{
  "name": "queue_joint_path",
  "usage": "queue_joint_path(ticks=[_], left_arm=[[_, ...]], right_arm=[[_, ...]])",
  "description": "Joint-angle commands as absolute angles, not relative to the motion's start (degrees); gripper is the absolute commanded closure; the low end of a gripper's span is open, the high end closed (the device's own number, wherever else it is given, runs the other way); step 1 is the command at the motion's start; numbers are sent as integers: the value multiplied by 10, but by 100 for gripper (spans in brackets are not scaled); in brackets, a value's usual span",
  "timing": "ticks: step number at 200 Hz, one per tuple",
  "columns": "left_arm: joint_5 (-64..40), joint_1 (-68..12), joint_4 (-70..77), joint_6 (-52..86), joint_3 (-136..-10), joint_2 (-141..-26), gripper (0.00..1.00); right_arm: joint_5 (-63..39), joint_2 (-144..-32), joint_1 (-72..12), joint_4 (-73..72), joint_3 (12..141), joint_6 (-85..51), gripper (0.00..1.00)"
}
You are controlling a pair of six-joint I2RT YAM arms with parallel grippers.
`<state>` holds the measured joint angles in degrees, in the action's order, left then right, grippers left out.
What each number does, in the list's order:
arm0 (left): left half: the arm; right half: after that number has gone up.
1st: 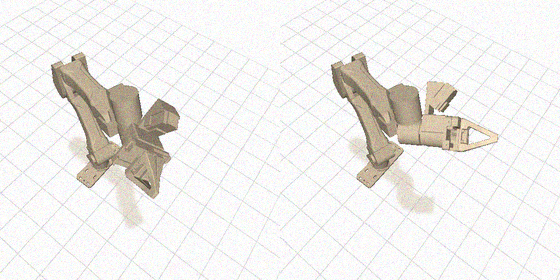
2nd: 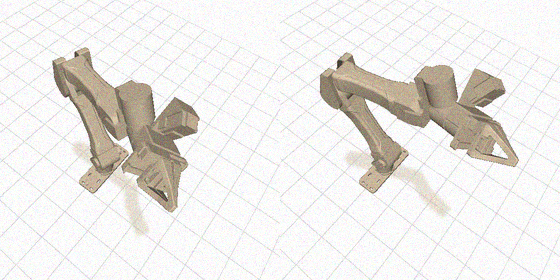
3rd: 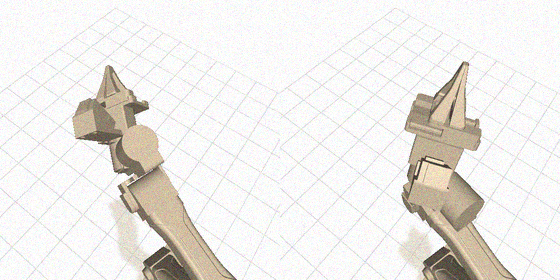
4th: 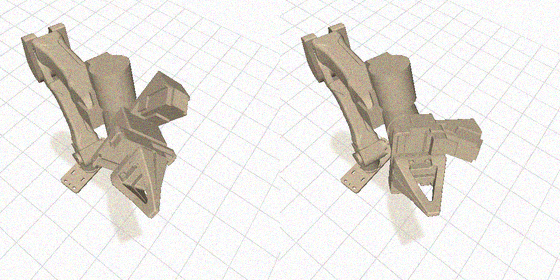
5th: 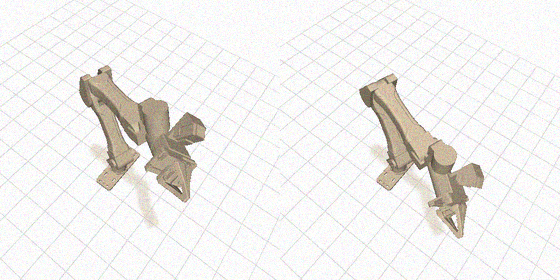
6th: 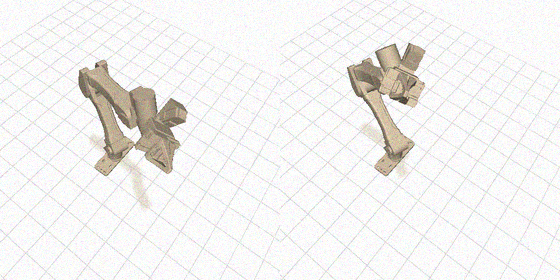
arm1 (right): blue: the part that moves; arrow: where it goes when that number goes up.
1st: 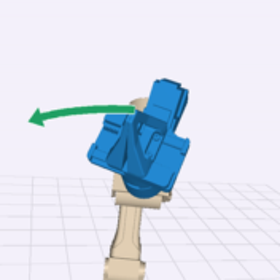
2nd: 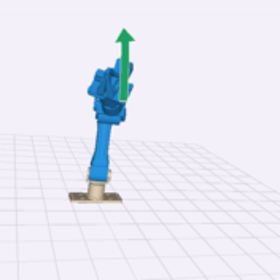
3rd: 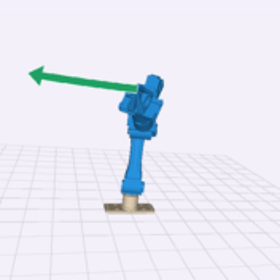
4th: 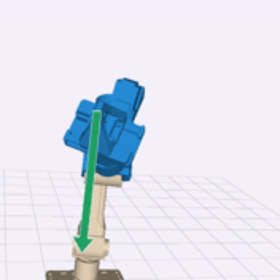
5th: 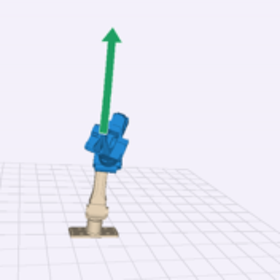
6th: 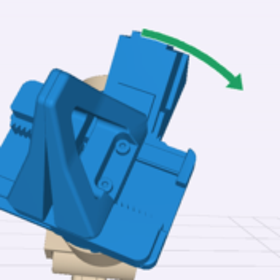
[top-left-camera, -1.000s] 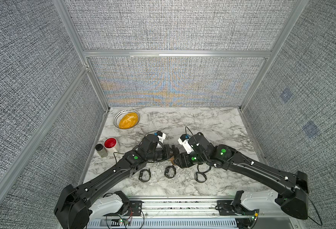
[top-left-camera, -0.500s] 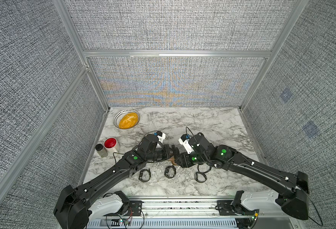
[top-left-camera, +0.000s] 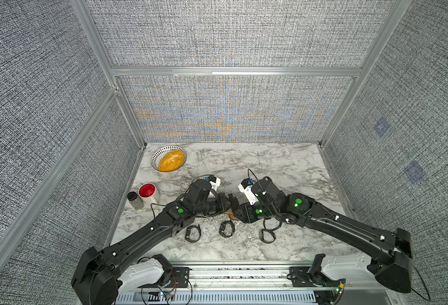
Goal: Place watch on stand
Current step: Adjust the watch.
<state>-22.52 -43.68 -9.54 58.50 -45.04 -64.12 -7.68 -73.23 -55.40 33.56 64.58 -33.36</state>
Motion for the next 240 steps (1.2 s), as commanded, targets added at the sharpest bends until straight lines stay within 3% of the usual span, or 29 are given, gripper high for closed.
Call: queue_joint_path(ticks=[1, 39, 71, 156, 240], left_arm=[[-226, -436, -90, 581, -448, -636, 100], [-225, -436, -91, 582, -448, -634, 100], [-226, -436, -88, 583, -449, -635, 100], [-226, -436, -85, 586, -447, -632, 100], [-226, -436, -81, 590, -447, -634, 100]], right_arm=[[-70, -733, -554, 323, 648, -337, 51], [-72, -730, -554, 321, 646, -338, 54], [-74, -729, -554, 316, 642, -339, 46], [-81, -722, -554, 299, 630, -345, 39], [-86, -723, -554, 288, 628, -348, 42]])
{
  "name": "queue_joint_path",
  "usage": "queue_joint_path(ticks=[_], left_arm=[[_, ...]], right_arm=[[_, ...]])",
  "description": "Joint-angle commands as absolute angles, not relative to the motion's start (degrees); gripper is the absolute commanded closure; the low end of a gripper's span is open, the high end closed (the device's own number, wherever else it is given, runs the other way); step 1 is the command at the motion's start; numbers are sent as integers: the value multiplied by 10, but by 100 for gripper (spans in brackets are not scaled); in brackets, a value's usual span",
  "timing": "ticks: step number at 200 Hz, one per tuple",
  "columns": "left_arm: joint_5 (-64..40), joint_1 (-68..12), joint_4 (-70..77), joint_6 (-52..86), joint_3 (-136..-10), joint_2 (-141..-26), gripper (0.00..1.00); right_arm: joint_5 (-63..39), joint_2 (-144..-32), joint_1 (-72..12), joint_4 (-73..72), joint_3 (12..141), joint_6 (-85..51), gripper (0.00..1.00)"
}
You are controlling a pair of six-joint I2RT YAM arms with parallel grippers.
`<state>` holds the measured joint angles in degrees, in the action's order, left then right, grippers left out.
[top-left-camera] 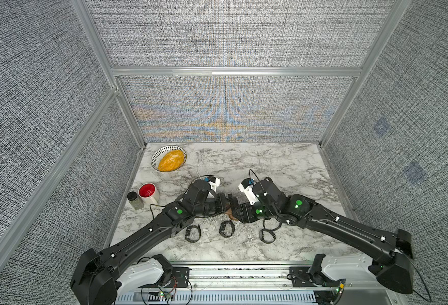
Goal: Place watch on stand
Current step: Adjust the watch.
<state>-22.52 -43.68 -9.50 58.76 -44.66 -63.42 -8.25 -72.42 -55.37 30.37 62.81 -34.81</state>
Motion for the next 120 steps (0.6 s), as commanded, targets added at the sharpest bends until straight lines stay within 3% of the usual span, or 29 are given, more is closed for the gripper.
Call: queue_joint_path(ticks=[1, 120], left_arm=[[-226, -436, -81, 590, -447, -634, 100], [-225, -436, -93, 583, -451, -629, 100]], right_arm=[[-85, -723, -554, 288, 628, -348, 42], [-87, -727, -554, 290, 630, -349, 47]])
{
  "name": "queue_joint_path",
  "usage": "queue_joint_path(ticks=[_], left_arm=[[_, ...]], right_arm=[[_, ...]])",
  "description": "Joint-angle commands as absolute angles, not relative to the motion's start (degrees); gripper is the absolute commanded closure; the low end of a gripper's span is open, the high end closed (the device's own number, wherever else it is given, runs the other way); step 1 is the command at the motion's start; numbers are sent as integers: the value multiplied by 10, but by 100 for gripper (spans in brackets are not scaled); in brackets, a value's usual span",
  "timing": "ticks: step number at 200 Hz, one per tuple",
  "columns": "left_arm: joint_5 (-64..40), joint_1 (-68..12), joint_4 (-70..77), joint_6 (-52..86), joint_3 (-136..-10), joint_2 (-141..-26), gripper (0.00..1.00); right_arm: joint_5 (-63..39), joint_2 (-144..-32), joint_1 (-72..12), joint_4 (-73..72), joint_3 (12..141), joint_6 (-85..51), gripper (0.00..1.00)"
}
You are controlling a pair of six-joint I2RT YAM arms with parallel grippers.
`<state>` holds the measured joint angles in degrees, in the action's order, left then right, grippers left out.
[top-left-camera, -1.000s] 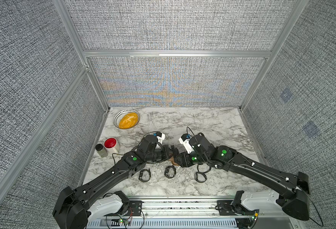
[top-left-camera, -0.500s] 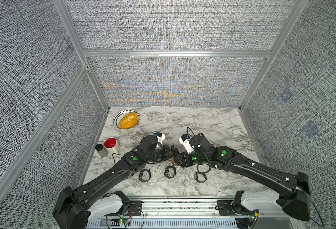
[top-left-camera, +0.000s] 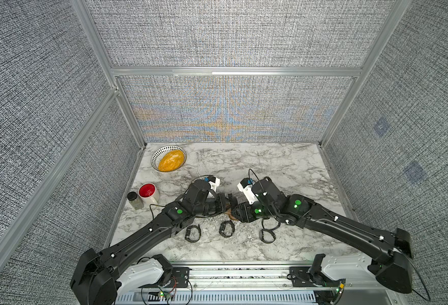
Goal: Place watch on stand
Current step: Adjust the watch.
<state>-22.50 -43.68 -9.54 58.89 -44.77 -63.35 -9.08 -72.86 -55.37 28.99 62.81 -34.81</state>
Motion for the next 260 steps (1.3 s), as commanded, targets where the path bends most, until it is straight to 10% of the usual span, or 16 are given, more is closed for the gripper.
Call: queue_joint_path(ticks=[1, 125, 199, 260], left_arm=[[-224, -436, -92, 583, -451, -629, 100], [-223, -436, -98, 584, -448, -627, 100], [-208, -436, -126, 568, -448, -636, 100], [-210, -436, -140, 548, -452, -646, 84]], right_arm=[[-87, -727, -554, 290, 630, -349, 48], [-69, -725, -554, 306, 637, -353, 61], [-15, -732, -551, 323, 642, -370, 95], [38, -740, -535, 357, 660, -387, 100]])
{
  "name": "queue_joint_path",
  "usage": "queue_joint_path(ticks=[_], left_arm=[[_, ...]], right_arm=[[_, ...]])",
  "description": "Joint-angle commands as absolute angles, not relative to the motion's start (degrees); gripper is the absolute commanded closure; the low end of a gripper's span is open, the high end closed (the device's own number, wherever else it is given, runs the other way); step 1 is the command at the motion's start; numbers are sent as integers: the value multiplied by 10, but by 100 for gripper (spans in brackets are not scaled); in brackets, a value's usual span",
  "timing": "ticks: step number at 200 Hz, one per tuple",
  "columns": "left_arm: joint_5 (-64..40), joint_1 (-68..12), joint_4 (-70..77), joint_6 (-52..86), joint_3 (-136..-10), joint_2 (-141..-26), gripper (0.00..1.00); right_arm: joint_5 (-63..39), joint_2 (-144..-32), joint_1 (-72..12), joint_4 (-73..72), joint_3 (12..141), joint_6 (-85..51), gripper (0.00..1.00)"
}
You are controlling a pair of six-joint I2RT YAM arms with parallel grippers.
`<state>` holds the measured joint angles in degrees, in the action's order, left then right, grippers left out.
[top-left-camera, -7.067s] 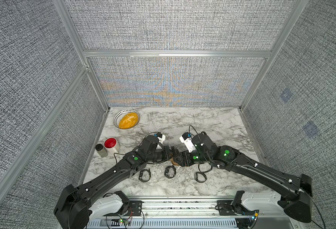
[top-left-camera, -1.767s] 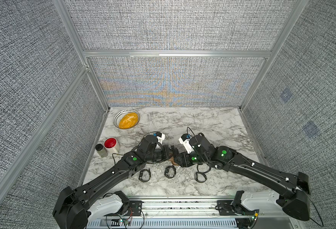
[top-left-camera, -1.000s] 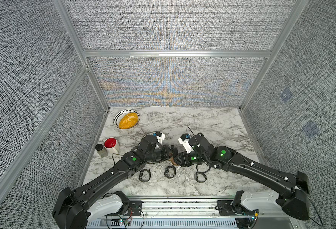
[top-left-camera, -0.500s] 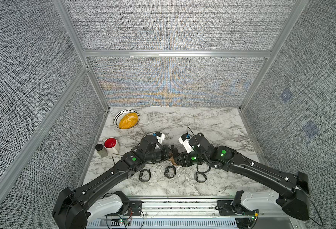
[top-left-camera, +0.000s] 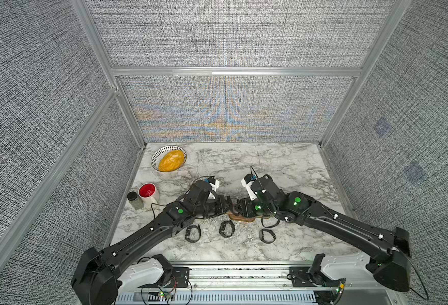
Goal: Place watch on stand
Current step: Adjust the watch, then place the watch on the stand.
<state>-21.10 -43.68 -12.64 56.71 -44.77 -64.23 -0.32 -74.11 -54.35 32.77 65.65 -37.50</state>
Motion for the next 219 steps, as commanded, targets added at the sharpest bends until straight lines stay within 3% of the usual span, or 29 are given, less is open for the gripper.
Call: queue_joint_path(ticks=[1, 62, 124, 150, 219], left_arm=[[-210, -436, -139, 548, -452, -647, 84], [-215, -436, -154, 529, -459, -650, 40], [-119, -436, -276, 465, -491, -618, 21], [-73, -435, -306, 433, -491, -601, 1], [-74, -419, -312, 408, -483, -622, 1]], right_arm=[[39, -739, -535, 357, 660, -387, 100], [64, -727, -498, 378, 650, -401, 100], [158, -704, -462, 494, 635, -402, 100], [184, -683, -442, 519, 609, -401, 100], [191, -650, -407, 480, 529, -382, 100]])
